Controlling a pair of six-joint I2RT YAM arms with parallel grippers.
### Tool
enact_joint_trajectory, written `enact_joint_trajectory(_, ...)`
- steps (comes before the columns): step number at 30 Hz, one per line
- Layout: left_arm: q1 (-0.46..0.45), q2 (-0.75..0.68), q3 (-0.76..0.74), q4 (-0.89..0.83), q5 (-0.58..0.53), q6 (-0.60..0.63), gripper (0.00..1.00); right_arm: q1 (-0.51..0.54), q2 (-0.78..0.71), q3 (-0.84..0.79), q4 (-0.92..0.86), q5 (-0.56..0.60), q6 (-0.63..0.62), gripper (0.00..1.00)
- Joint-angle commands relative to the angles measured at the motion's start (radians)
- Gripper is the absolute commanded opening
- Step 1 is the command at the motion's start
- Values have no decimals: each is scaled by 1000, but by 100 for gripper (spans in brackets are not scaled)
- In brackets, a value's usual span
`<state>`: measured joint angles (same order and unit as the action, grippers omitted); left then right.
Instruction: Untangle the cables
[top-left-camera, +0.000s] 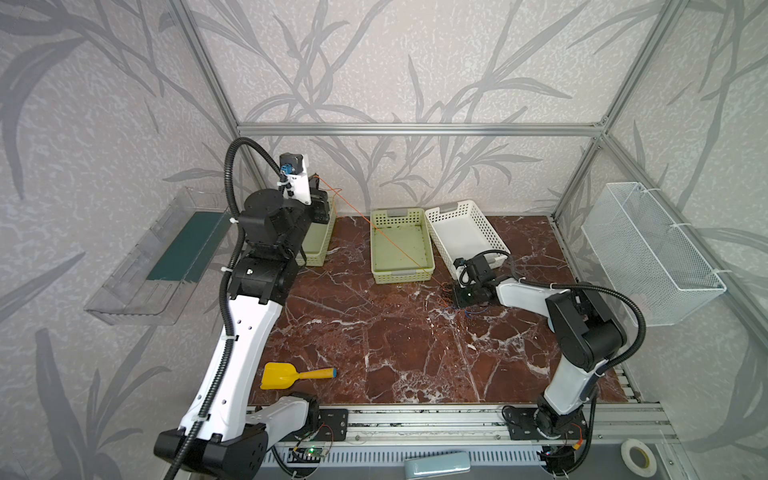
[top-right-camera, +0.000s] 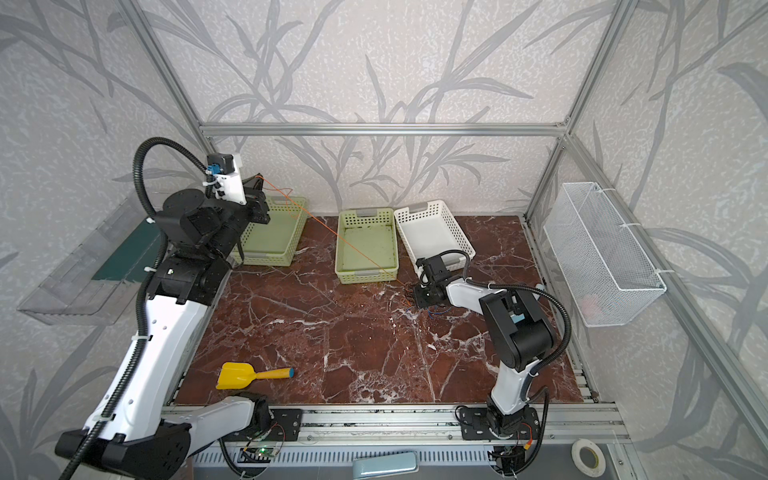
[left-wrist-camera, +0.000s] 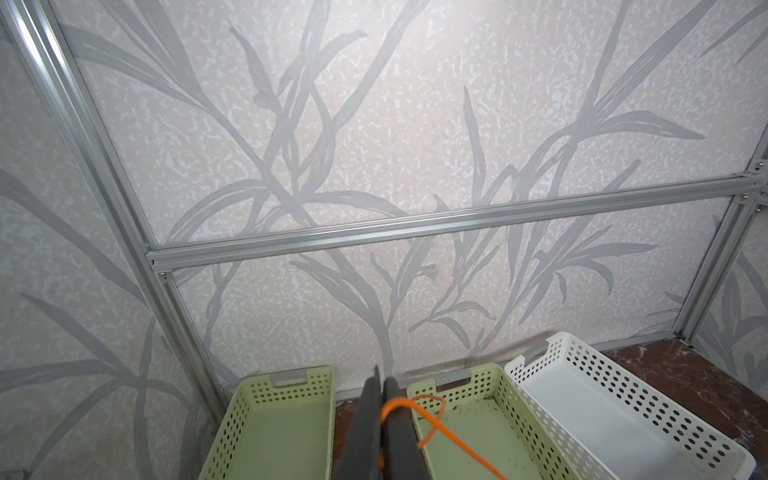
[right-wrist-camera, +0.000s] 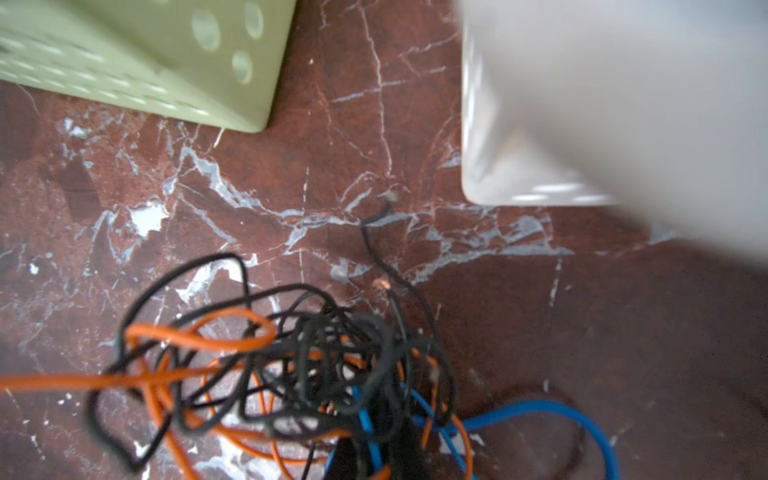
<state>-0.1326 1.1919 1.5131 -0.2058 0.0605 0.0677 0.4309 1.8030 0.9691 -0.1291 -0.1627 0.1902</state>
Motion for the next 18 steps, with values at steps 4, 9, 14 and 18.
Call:
enact_joint_trajectory(4, 53, 106, 208, -18, 100, -38, 0, 9, 65, -32, -92, -28, 4, 0)
enact_joint_trajectory(9, 72, 184, 325, -26, 125, -54, 0, 10, 70, -36, -95, -29, 9, 0)
enact_joint_trajectory(14, 87, 270, 461, -72, 231, -111, 0, 21, 44, -59, -59, -34, -5, 0)
enact_joint_trajectory(18, 85, 236, 328, -1, 279, -194, 0, 24, -22, -79, -49, -26, -17, 0)
